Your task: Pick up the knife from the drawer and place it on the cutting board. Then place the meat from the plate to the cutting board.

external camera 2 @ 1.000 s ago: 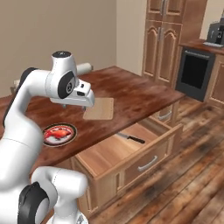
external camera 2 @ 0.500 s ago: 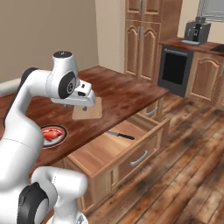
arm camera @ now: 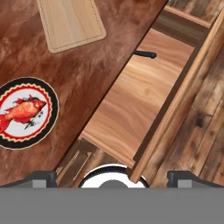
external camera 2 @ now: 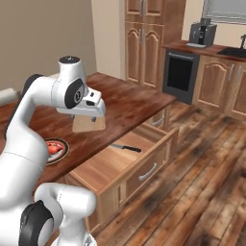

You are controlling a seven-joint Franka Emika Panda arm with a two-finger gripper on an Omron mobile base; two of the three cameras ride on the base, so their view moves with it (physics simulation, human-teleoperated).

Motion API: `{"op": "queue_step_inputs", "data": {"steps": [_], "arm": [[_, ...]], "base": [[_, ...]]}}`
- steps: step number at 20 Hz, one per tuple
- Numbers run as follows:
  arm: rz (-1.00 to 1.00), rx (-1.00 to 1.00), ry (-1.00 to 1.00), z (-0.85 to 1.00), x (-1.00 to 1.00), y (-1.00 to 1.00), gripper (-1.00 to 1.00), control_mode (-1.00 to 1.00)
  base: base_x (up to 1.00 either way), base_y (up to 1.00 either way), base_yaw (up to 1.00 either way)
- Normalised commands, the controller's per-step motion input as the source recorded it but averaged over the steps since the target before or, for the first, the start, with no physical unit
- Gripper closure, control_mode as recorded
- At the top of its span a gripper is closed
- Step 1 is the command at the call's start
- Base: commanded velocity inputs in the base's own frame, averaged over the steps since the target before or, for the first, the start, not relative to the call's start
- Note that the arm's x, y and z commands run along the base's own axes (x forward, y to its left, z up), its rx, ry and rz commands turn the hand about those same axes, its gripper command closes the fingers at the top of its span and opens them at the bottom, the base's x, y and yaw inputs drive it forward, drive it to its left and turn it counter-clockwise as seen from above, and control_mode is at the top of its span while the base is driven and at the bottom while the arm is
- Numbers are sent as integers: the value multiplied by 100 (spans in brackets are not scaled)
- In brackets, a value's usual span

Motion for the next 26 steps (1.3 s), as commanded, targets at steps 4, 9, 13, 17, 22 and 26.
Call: {"op": "queue_step_inputs", "data": {"steps": [4, 9, 13, 17, 22, 26], "arm": [[0, 0, 0, 0, 0, 0, -100, 100], [0, 0, 0, 0, 0, 0, -100, 100], [0, 0, 0, 0, 0, 0, -100, 100], [0, 0, 0, 0, 0, 0, -100, 100], [2, -1, 0, -25, 0, 16, -100, -100], [2, -2, 6, -52, -2, 7, -100, -100]], "base": [[46, 25, -12], [9, 2, -2], [0, 0, 0], [0, 0, 0], [0, 5, 1], [0, 0, 0]]}}
